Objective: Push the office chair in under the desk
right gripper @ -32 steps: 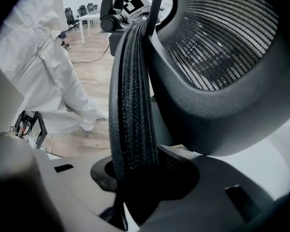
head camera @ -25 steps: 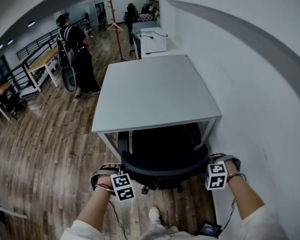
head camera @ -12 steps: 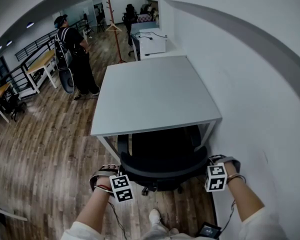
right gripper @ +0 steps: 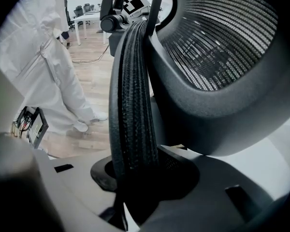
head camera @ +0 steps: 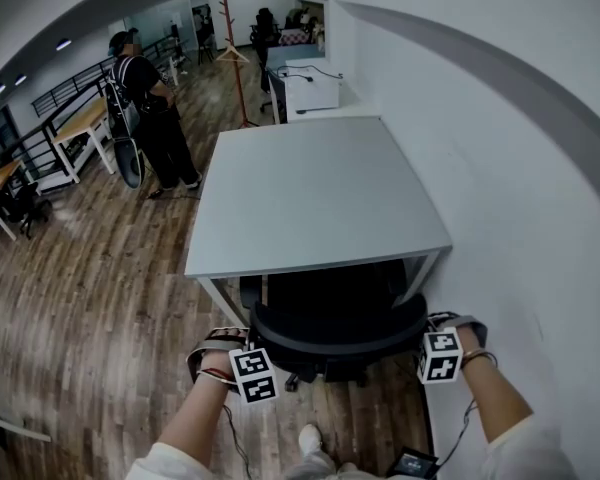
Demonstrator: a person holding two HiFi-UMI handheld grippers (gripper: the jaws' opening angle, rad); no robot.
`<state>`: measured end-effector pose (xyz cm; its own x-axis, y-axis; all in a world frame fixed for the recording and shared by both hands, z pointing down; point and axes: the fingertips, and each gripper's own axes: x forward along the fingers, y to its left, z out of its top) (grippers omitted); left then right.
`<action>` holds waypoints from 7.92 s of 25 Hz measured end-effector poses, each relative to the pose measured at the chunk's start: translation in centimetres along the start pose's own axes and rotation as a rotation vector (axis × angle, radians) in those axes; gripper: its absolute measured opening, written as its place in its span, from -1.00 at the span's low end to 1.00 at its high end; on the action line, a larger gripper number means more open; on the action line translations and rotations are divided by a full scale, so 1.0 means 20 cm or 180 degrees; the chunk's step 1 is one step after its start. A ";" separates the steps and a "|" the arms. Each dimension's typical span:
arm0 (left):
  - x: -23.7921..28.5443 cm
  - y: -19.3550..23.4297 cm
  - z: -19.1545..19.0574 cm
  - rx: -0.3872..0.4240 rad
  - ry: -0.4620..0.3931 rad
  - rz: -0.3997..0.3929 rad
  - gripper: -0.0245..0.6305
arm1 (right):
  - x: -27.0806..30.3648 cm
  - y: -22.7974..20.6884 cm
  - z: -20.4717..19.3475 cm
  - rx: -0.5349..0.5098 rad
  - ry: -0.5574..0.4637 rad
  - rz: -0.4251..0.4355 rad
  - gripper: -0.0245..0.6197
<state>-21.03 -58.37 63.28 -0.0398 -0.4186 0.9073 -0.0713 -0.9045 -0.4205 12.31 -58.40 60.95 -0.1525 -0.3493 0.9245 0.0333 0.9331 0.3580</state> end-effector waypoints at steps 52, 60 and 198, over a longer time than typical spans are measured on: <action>0.24 0.51 -0.02 0.0029 0.0054 -0.0099 -0.46 | 0.23 -0.55 -0.03 -0.0044 0.0103 -0.0023 -0.45; 0.27 0.57 -0.03 -0.0006 0.0070 -0.0121 -0.45 | 0.27 -0.63 -0.02 -0.0056 0.0072 0.0015 -0.45; -0.08 0.92 0.09 -0.3468 -0.2111 0.0883 0.11 | -0.20 -1.09 0.19 0.3060 -0.2726 -0.1028 -0.03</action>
<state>-20.40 -74.45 54.04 0.2904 -0.8227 0.4888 -0.9187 -0.3826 -0.0982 8.46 -77.09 48.86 -0.6035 -0.7325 0.3149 -0.7754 0.6313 -0.0175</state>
